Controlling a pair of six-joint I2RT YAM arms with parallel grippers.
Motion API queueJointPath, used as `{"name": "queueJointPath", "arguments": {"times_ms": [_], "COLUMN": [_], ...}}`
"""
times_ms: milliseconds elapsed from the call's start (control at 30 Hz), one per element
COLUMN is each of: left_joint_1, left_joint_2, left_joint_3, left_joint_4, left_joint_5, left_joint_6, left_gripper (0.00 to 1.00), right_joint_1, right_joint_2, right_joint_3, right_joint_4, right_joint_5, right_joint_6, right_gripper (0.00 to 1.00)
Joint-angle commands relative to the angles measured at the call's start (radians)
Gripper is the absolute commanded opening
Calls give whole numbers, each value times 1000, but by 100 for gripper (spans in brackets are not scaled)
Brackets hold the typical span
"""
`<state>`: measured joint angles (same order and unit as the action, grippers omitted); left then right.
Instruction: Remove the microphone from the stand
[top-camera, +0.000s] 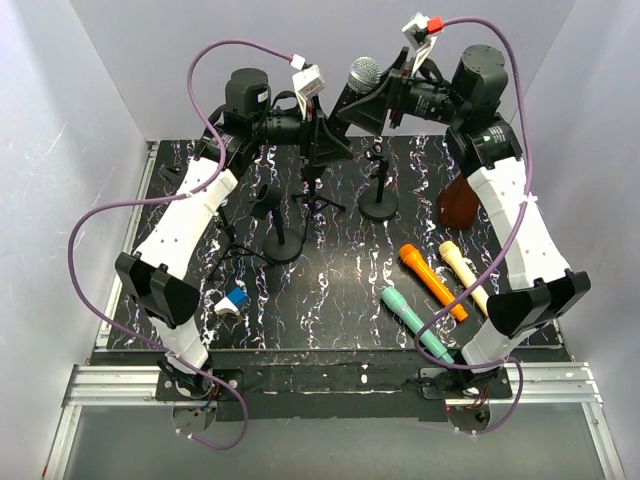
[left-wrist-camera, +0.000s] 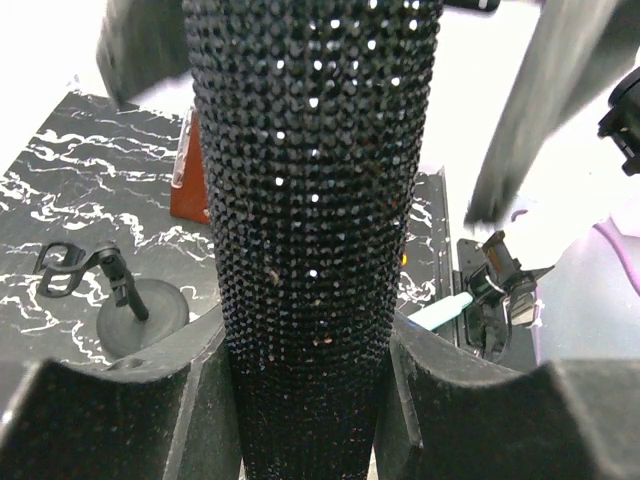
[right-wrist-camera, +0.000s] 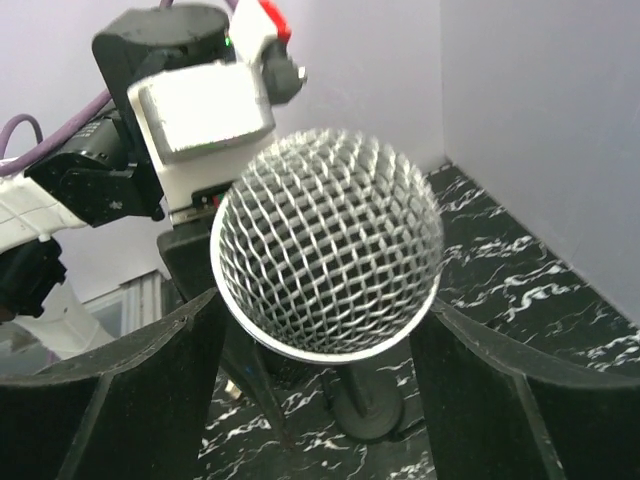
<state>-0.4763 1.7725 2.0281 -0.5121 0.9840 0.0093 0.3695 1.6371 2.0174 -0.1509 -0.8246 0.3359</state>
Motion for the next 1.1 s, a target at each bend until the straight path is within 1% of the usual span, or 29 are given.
{"name": "queueJointPath", "arguments": {"times_ms": [0,33,100,133,233,267,300,333,400,433,500,533,600,633,667,733,867,967,1000,1033,1067], "left_joint_1": [-5,-4,-4,-5,-5,-4,-4,-5,-4,-5,-4,-4,-4,-2,-2,-2,-2,-2,-2,-2,-2], "left_joint_2": [-12,-5,7,11,8,10,13,16,18,12,-7,-22,-60,-80,-103,-139,-186,-203,-206,-206,-203], "left_joint_3": [-8,-8,-8,-12,-32,-32,-31,-31,-37,-45,-54,-57,-74,-92,-106,-138,-161,-167,-166,-161,-158], "left_joint_4": [208,227,254,265,297,302,303,300,294,288,256,209,152,135,115,75,-2,-31,-40,-49,-57], "left_joint_5": [57,76,91,93,90,88,87,82,58,32,-17,-48,-105,-132,-154,-191,-208,-202,-206,-211,-214], "left_joint_6": [-144,-158,-181,-190,-207,-207,-207,-204,-193,-187,-149,-123,-48,-14,27,85,159,204,215,228,242], "left_gripper": [14,14,15,15,18,20,22,27,48,59,74,85,90,92,93,95,95,95,95,95,95], "right_joint_1": [40,48,63,69,80,80,82,80,78,74,50,33,-12,-36,-53,-75,-93,-95,-93,-90,-93], "right_joint_2": [-16,-16,-13,-8,6,10,12,13,13,9,-5,-20,-58,-98,-124,-192,-305,-362,-359,-346,-326], "right_joint_3": [-12,-16,-13,-5,21,27,33,37,41,38,26,12,-52,-90,-147,-245,-445,-589,-626,-652,-686], "right_joint_4": [-56,-52,-33,-27,-12,-9,-4,0,5,4,-10,-25,-56,-77,-120,-247,-562,-737,-821,-898,-941], "right_joint_5": [5,11,18,24,53,56,56,59,64,68,91,102,117,120,117,137,203,277,297,309,352], "right_joint_6": [-18,-21,-37,-41,-40,-38,-37,-37,-40,-47,-67,-81,-141,-182,-258,-476,-886,-1043,-1090,-1110,-1086], "right_gripper": [79,76,62,57,47,41,32,24,5,1,1,1,1,1,1,1,1,1,1,1,1]}}
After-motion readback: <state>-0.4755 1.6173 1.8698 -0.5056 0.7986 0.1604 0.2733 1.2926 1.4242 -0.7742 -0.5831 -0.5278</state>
